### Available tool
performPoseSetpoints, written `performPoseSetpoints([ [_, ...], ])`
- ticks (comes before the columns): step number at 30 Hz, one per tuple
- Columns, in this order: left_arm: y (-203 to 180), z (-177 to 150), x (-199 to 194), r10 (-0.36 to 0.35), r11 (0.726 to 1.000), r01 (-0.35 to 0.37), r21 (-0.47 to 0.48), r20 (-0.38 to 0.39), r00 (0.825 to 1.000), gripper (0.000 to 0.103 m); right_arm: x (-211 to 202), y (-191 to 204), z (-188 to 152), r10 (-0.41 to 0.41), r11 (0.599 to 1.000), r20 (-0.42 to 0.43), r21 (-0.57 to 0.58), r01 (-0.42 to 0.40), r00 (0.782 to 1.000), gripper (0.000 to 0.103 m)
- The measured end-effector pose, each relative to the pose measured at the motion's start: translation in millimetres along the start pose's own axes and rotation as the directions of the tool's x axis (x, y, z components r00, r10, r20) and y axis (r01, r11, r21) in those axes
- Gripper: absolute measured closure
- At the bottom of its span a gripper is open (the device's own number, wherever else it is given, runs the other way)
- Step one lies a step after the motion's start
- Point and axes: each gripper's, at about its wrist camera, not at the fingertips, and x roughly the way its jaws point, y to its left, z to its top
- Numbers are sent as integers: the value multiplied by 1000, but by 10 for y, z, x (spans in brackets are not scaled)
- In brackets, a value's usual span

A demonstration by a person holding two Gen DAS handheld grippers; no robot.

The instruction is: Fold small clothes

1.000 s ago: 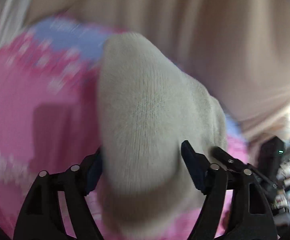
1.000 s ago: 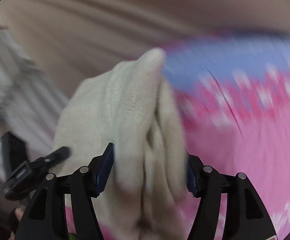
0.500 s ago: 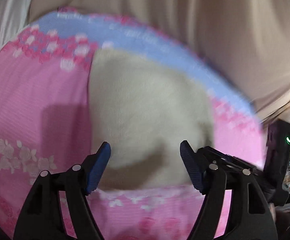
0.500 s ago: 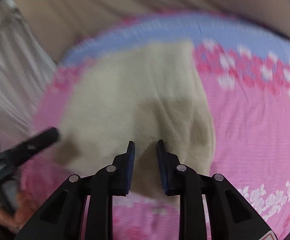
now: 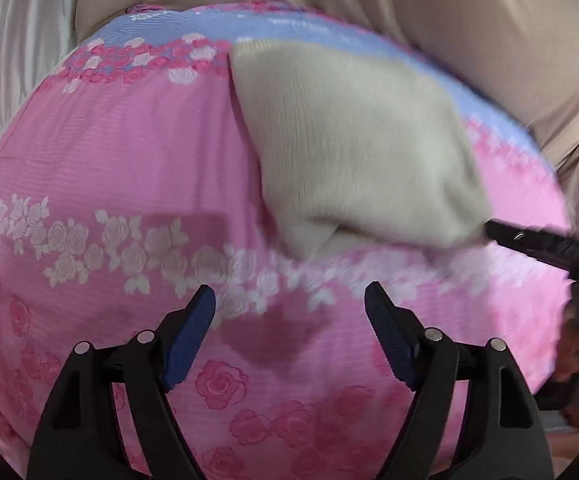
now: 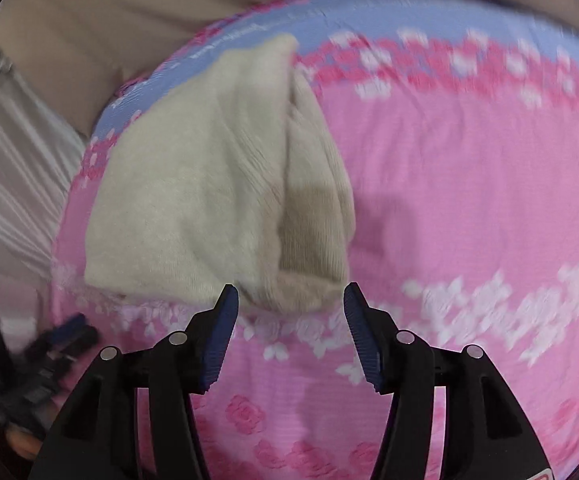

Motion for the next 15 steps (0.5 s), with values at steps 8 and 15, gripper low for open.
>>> performPoseSetpoints([
  [8,140,346,96,60,987,-41,-157,119,991,80,-539,609,251,159,980,151,-147,-137,976,100],
  [15,317,102,259,177,964,-169,-207,21,984,80,-358,483,448,-36,976,134,-210,64,990,102],
])
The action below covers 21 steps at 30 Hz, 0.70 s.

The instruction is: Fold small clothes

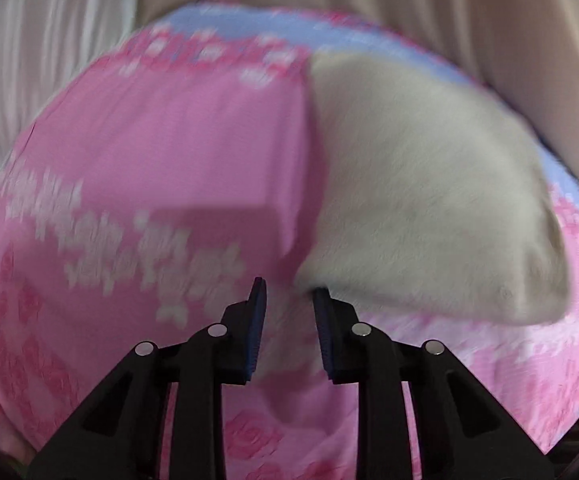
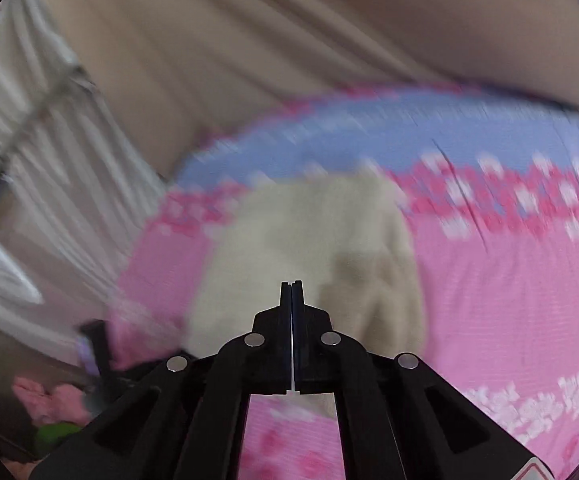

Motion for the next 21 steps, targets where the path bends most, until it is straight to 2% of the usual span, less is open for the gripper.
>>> performPoseSetpoints([
  [1,91,-65,62,44,998,-45,-37,-33,999,82,160,-188,-111,-60,997,-67,46,63,996,102],
  [2,170,-98,68,21,997,-23,-67,-35,999,82,195,-316,-194,-33,993,-88,107,42,996,102],
  [3,231,-108,32,5,997,-6,-78,-24,1000,81,175,-392,-262,30,986,-79,169,-16,996,97],
  [4,261,-109,18,-12,997,10,-83,-33,999,81,113,-437,-314,75,974,-49,216,-62,996,90],
  [5,306,-112,-28,-77,992,74,-105,-27,997,81,66,-440,-339,95,970,-28,228,-86,995,80],
  [6,329,-110,-63,-113,987,111,-118,-14,993,77,29,-417,-343,103,970,-3,220,-100,995,46],
  [7,319,-119,-141,-159,979,159,-125,11,987,70,28,-387,-345,93,975,9,203,-93,996,25],
  [8,278,-120,-198,-187,975,189,-112,30,982,65,71,-359,-327,84,979,2,185,-83,996,24],
  [9,226,-126,-235,-197,975,201,-96,42,979,53,176,-310,-298,96,980,-22,177,-90,995,24],
  [10,134,-130,-258,-196,977,200,-70,49,979,43,334,-295,-224,142,972,-63,197,-127,988,26],
  [11,35,-139,-266,-192,980,194,-46,46,980,42,419,-326,-188,183,962,-89,220,-160,979,34],
  [12,-53,-159,-271,-187,982,188,-27,40,982,42,517,-267,-128,206,961,-114,212,-179,972,74],
  [13,-139,-161,-246,-185,983,185,-5,30,982,42,525,-185,-45,172,974,-124,169,-150,977,90],
  [14,-213,-154,-230,-177,984,176,12,23,984,42,417,-43,63,123,989,-83,91,-115,989,90],
  [15,-251,-167,-245,-168,986,168,20,23,986,42,219,144,178,129,992,-14,-1,-129,992,90],
  [18,-371,-168,-286,-133,989,130,71,49,990,41,-310,519,407,158,974,134,-184,-132,978,90],
  [19,-405,-167,-273,-122,989,117,85,49,991,41,-371,543,465,164,966,152,-224,-127,975,91],
  [20,-422,-163,-243,-112,991,108,84,43,993,41,-281,493,522,138,967,142,-232,-103,980,91],
  [21,-418,-151,-215,-113,991,110,75,37,993,41,-53,354,517,61,973,96,-228,-38,994,89],
])
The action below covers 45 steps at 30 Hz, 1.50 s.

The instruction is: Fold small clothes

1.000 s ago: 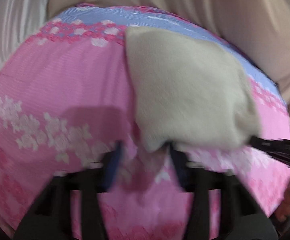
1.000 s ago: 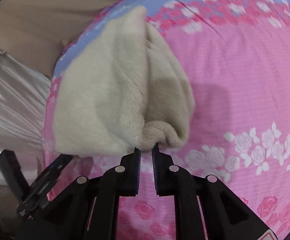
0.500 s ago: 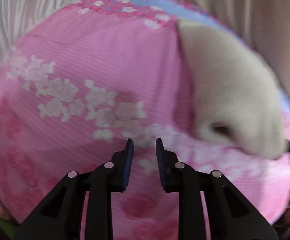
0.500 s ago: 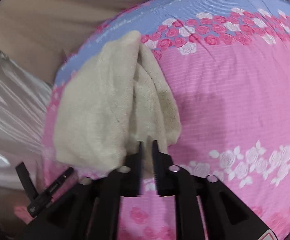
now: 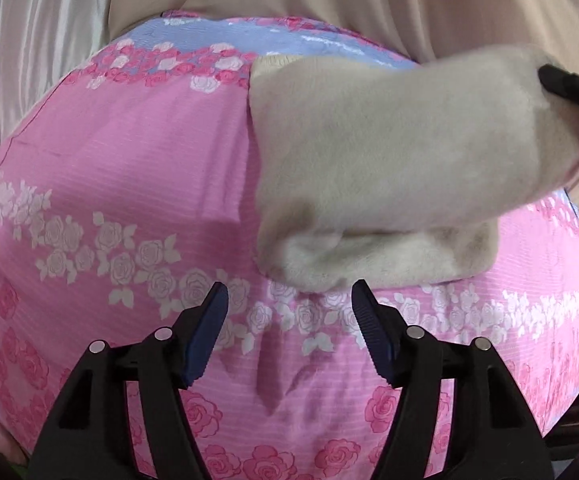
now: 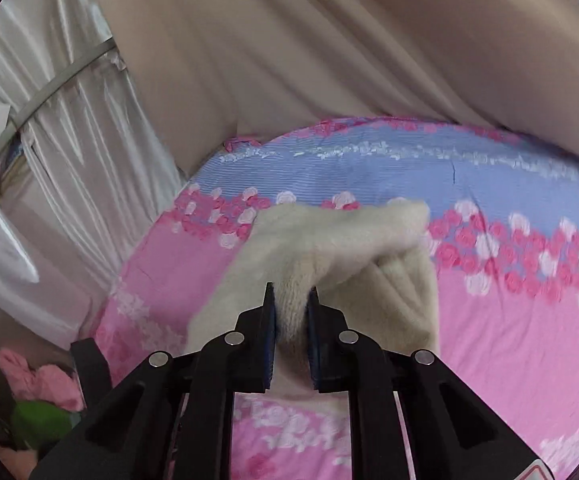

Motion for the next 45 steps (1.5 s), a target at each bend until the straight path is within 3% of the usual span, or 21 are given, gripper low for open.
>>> performPoseSetpoints([
  [2,31,5,57,9,999,-9,-40,-4,1000,41,437,-290,-156,-88,995,-139,25,93,986,88],
  [3,42,19,77,13,999,-13,-49,-2,1000,37,606,-487,-276,-82,991,-208,86,102,975,86],
  [5,48,14,123,32,998,-32,-59,-2,999,29,529,-658,-360,-17,979,-162,199,50,987,78],
  [7,58,23,165,40,997,-40,-60,0,999,28,444,-710,-350,-68,965,-126,242,97,990,31],
  [8,66,34,199,40,997,-40,-66,-1,999,28,447,-733,-351,-103,960,-120,248,131,987,23],
  [9,74,43,222,37,997,-37,-72,-1,999,28,524,-761,-367,-86,960,-139,255,119,987,19],
  [11,83,89,271,18,997,-17,-71,11,1000,29,748,-869,-435,45,941,-200,339,25,979,24],
  [12,86,127,299,7,998,-6,-59,7,1000,41,813,-923,-469,151,908,-189,416,-60,970,41],
  [13,91,166,327,-11,999,10,-47,-8,1000,51,813,-924,-456,196,886,-169,453,-100,966,61],
  [14,118,216,352,-38,998,36,-43,-33,999,63,742,-859,-420,172,892,-160,444,-84,972,64],
  [15,165,267,346,-52,997,50,-52,-45,998,69,655,-769,-392,157,905,-154,419,-80,975,71],
  [16,239,318,298,-58,996,56,-66,-40,998,69,595,-682,-387,160,910,-144,405,-90,976,71],
  [18,343,356,259,-29,997,26,-67,-38,999,68,565,-516,-449,157,922,-151,376,-91,976,71],
  [20,420,348,332,-23,998,20,-53,-72,997,62,631,-447,-528,46,954,-194,299,15,980,62],
  [24,239,307,113,3,999,0,49,-56,998,52,227,-305,-531,-101,955,-97,269,124,990,55],
  [26,108,246,-90,21,995,-19,103,-21,1000,38,-85,-156,-535,-199,953,-26,229,200,980,45],
  [28,-12,157,-257,27,992,-27,124,3,1000,18,-303,-34,-605,-278,943,26,199,268,960,31],
  [30,-117,102,-348,39,989,-41,140,14,999,15,-429,122,-722,-325,934,56,178,310,944,27],
  [33,-242,-29,-431,47,988,-49,149,17,999,11,-480,165,-963,-352,921,60,203,334,934,26],
  [37,-381,-140,-512,72,983,-80,163,58,996,11,-445,198,-1150,-347,910,31,254,329,937,24],
  [45,-503,-213,-580,104,970,-124,209,105,989,11,-452,324,-1378,-377,898,38,262,355,926,24],
])
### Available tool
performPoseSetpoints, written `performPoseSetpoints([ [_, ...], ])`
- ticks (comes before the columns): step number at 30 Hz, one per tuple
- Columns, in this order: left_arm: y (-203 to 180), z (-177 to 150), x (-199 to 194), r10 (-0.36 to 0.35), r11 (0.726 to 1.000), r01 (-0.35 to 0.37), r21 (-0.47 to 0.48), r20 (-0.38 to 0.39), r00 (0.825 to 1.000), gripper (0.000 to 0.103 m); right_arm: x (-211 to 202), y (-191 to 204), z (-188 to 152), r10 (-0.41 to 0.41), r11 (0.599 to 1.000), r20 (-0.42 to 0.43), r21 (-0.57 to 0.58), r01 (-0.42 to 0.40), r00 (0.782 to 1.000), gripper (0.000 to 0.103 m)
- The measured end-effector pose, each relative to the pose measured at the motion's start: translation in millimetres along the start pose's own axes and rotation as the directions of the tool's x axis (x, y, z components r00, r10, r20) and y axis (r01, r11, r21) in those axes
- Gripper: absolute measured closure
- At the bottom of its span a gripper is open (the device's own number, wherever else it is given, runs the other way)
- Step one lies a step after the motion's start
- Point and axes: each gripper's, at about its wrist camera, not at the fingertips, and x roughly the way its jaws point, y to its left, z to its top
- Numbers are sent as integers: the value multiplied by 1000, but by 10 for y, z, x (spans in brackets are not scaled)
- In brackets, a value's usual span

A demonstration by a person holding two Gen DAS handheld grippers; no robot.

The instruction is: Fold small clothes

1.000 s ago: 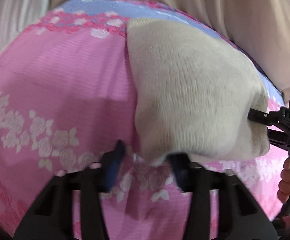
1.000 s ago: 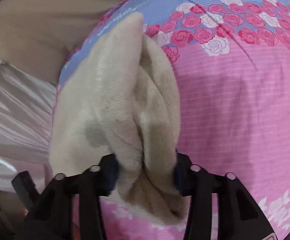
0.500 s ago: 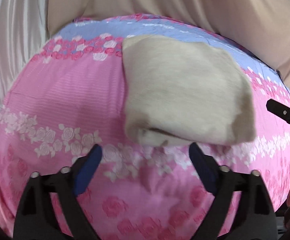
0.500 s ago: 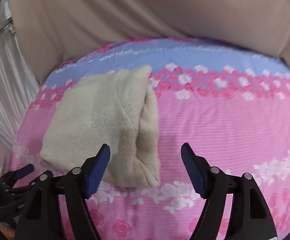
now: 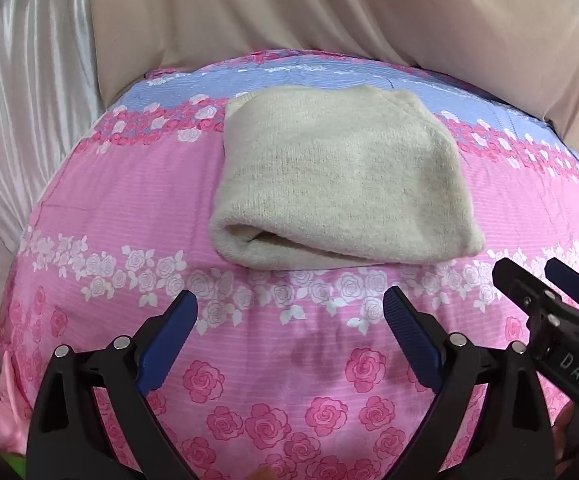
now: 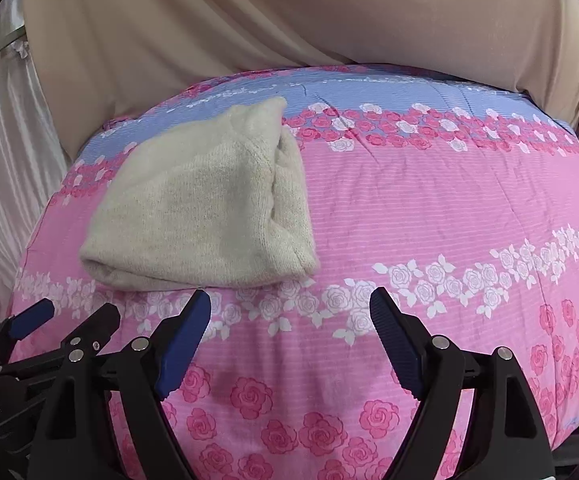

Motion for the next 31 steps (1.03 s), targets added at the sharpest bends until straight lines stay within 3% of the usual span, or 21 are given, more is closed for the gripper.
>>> performPoseSetpoints([
  [9,33,-79,-50,28,999,-28,-21,0,1000,10,-59,78,-85,7,1000,13,-22,-7,1000,23],
  [14,-6,-98,-89,109,994,-109,1,10,994,5,-65,88,-99,6,1000,6,-23,-6,1000,23],
  [19,59,-127,-66,75,997,-75,-35,-3,997,5,-83,134,-113,12,999,12,-38,-11,1000,23],
  [31,79,-156,-45,85,995,-85,-47,-16,996,13,-63,227,-141,-5,997,9,-76,6,1000,23],
])
